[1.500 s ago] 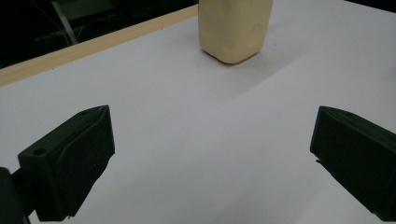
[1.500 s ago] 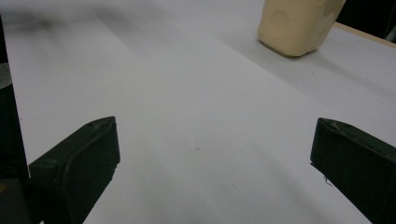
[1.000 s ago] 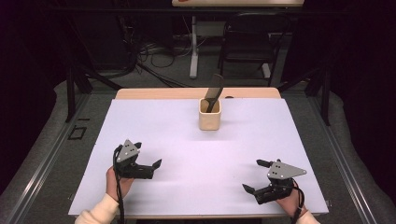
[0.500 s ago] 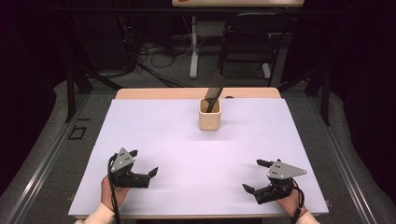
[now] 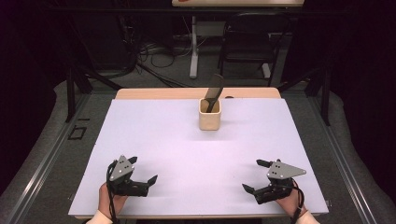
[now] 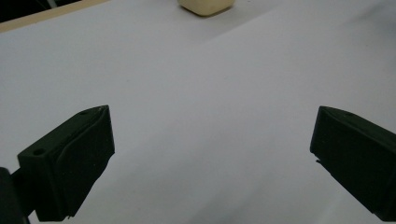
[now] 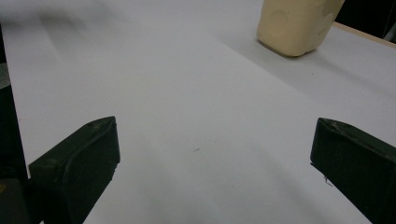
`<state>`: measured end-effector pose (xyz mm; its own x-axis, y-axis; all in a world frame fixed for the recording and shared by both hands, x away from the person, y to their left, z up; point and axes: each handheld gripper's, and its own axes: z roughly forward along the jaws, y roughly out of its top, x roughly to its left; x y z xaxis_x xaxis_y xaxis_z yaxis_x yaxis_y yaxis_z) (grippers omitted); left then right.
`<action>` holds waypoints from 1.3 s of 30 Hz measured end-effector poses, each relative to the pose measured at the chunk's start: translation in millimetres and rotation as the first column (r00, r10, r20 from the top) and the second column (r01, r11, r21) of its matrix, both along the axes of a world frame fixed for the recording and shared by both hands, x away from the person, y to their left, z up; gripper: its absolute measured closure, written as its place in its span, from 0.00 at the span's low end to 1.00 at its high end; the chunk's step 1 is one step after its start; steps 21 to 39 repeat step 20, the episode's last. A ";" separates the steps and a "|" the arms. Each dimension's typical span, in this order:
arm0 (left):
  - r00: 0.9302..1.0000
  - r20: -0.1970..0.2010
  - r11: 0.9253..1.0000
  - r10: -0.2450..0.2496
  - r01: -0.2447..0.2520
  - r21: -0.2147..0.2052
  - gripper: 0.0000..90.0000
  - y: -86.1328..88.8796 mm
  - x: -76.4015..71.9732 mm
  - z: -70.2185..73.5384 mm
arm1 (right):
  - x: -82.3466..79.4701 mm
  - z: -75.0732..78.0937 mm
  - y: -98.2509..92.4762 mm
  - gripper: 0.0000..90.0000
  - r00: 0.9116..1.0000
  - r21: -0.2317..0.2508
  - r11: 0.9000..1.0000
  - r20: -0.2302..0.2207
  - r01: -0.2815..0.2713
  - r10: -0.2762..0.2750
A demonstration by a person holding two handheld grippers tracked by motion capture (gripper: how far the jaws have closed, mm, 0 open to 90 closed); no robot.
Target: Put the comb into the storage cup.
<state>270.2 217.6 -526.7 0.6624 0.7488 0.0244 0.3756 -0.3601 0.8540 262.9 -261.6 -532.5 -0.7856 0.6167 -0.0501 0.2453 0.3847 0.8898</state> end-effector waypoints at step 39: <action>0.999 -0.040 1.000 -0.023 0.022 -0.005 0.00 -0.1 -9.8 -5.7 | 0.0 0.1 0.0 0.01 1.000 -0.001 1.000 0.003 -0.002 0.002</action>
